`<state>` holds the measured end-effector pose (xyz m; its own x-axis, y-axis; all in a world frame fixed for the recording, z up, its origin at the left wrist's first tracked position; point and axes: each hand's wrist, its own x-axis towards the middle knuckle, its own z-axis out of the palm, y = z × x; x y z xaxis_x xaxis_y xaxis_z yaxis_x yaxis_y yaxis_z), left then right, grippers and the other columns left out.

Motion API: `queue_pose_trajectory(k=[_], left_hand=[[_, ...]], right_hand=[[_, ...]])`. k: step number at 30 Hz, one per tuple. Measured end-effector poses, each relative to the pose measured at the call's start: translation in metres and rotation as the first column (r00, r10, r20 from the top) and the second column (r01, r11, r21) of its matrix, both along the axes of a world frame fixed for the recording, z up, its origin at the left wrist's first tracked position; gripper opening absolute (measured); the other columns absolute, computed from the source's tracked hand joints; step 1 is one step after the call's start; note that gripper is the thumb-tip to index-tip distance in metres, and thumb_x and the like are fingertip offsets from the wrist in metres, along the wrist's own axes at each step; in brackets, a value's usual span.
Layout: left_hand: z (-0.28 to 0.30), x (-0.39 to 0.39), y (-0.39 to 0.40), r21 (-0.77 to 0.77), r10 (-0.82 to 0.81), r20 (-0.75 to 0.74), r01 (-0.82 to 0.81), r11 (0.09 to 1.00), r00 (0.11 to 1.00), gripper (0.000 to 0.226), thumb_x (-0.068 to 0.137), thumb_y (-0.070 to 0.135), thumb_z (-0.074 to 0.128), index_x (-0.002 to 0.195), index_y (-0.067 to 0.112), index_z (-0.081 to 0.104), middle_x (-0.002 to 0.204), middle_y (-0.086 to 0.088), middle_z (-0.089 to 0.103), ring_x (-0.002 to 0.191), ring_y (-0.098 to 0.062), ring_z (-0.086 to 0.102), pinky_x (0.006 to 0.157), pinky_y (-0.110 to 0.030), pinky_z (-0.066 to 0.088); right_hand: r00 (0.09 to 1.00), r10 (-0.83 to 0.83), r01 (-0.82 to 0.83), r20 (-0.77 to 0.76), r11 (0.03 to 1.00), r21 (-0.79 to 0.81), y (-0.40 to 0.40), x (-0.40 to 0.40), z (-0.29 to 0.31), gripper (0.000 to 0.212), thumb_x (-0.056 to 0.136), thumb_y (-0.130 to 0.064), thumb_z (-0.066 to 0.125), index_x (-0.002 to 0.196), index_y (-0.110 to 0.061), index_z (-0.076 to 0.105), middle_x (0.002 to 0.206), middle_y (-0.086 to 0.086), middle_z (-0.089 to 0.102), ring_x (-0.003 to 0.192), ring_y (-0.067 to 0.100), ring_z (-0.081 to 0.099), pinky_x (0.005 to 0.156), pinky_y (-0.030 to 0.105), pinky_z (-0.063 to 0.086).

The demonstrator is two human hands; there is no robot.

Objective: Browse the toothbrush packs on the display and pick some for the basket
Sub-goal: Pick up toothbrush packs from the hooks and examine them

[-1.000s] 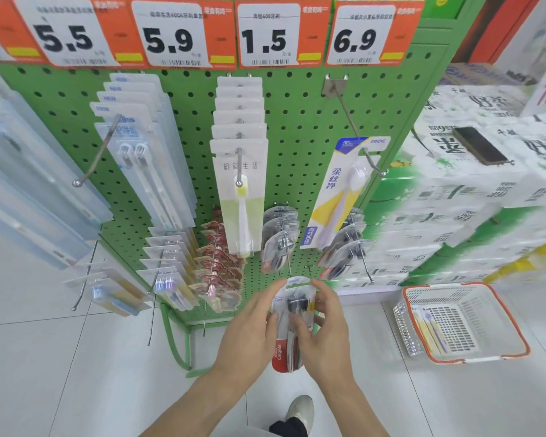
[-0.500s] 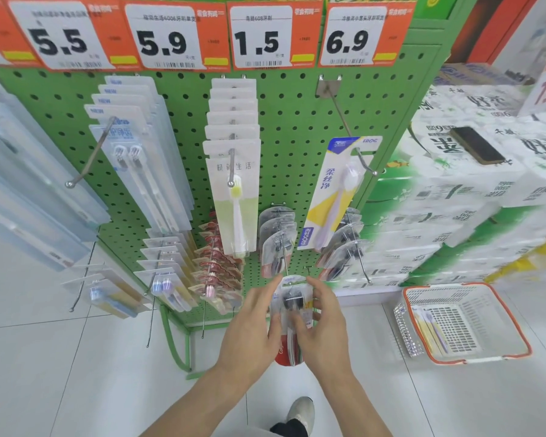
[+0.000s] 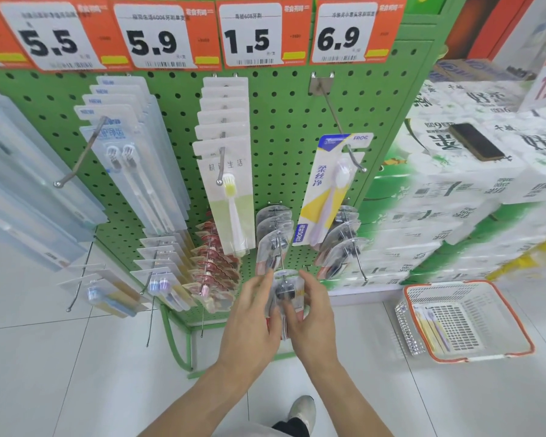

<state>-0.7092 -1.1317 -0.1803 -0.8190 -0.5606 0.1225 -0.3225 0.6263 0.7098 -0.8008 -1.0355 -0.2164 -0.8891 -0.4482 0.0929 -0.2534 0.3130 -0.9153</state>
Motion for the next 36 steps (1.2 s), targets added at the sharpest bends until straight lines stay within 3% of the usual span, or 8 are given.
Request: queue_pose_trajectory(k=[7, 12, 15, 17, 22, 26, 31, 36], left_hand=[[0.000, -0.006, 0.009, -0.145, 0.047, -0.115, -0.063, 0.987, 0.992, 0.055, 0.083, 0.006, 0.066, 0.136, 0.017, 0.054, 0.138, 0.000, 0.044, 0.130, -0.021, 0.043, 0.107, -0.039, 0.043], [0.001, -0.010, 0.008, -0.076, 0.043, -0.099, -0.051, 0.996, 0.994, 0.057, 0.086, 0.017, 0.057, 0.142, 0.021, 0.049, 0.140, 0.006, 0.041, 0.132, -0.014, 0.043, 0.110, -0.034, 0.040], [0.000, -0.012, 0.006, -0.103, 0.045, -0.089, -0.054, 0.993, 0.995, 0.054, 0.089, 0.019, 0.059, 0.142, 0.024, 0.050, 0.140, 0.006, 0.041, 0.130, -0.013, 0.045, 0.108, -0.026, 0.033], [-0.001, -0.014, 0.005, -0.114, 0.066, -0.089, -0.076, 0.991, 0.994, 0.050, 0.089, 0.021, 0.063, 0.139, 0.024, 0.054, 0.135, 0.005, 0.043, 0.125, -0.015, 0.048, 0.104, -0.024, 0.032], [-0.001, -0.027, -0.005, -0.114, 0.145, -0.127, -0.160, 0.981, 0.981, 0.024, 0.090, 0.029, 0.072, 0.111, 0.022, 0.066, 0.108, 0.005, 0.055, 0.099, -0.016, 0.054, 0.086, -0.024, 0.035], [-0.001, -0.034, -0.008, -0.063, 0.168, -0.114, -0.175, 0.982, 0.979, 0.023, 0.090, 0.036, 0.071, 0.108, 0.023, 0.065, 0.102, 0.009, 0.061, 0.095, -0.015, 0.059, 0.087, -0.030, 0.043], [0.007, -0.039, -0.004, 0.042, 0.174, -0.113, -0.170, 0.984, 0.978, 0.025, 0.090, 0.038, 0.070, 0.109, 0.022, 0.065, 0.101, 0.012, 0.064, 0.094, -0.011, 0.061, 0.084, -0.031, 0.050], [0.016, -0.043, -0.008, 0.070, 0.175, -0.139, -0.166, 0.984, 0.975, 0.025, 0.089, 0.031, 0.072, 0.112, 0.023, 0.066, 0.098, 0.018, 0.059, 0.083, -0.005, 0.058, 0.079, -0.024, 0.048]], right_hand=[[1.000, 0.021, -0.021, -0.016, 0.999, -0.032, -0.010, -0.008, -0.001, 0.054, 0.095, -0.024, 0.069, 0.136, -0.047, 0.044, 0.129, -0.014, 0.057, 0.119, 0.011, 0.057, 0.099, 0.039, 0.050], [0.997, 0.083, -0.082, 0.007, 0.994, -0.072, -0.010, -0.017, -0.004, 0.056, 0.092, -0.008, 0.066, 0.136, -0.039, 0.049, 0.128, -0.012, 0.060, 0.120, 0.015, 0.059, 0.101, 0.036, 0.050], [0.961, 0.198, -0.155, 0.193, 0.964, -0.215, -0.003, -0.027, 0.004, 0.062, 0.080, 0.012, 0.055, 0.127, -0.030, 0.058, 0.120, -0.012, 0.068, 0.117, 0.016, 0.063, 0.100, 0.034, 0.051], [0.902, 0.230, -0.109, 0.366, 0.940, -0.323, 0.000, -0.037, 0.008, 0.048, 0.085, 0.017, 0.055, 0.110, -0.022, 0.069, 0.106, -0.006, 0.074, 0.105, 0.016, 0.067, 0.096, 0.040, 0.052], [0.844, 0.271, -0.134, 0.463, 0.942, -0.306, -0.004, -0.051, 0.019, 0.007, 0.094, -0.007, 0.067, 0.092, -0.008, 0.074, 0.084, 0.004, 0.074, 0.085, 0.019, 0.067, 0.096, 0.058, 0.055], [0.870, 0.232, -0.105, 0.435, 0.949, -0.298, -0.006, -0.050, 0.019, 0.022, 0.094, -0.020, 0.066, 0.109, -0.005, 0.071, 0.105, 0.015, 0.075, 0.097, 0.023, 0.069, 0.091, 0.048, 0.058], [0.908, 0.156, -0.064, 0.390, 0.969, -0.238, -0.011, -0.046, 0.018, 0.017, 0.102, -0.012, 0.058, 0.094, -0.007, 0.071, 0.083, -0.001, 0.072, 0.082, 0.012, 0.065, 0.085, 0.037, 0.058], [0.896, 0.067, 0.063, 0.439, 0.959, -0.276, -0.013, -0.047, 0.017, 0.019, 0.104, -0.017, 0.057, 0.097, -0.009, 0.073, 0.095, 0.009, 0.073, 0.087, 0.018, 0.067, 0.086, 0.040, 0.059]])
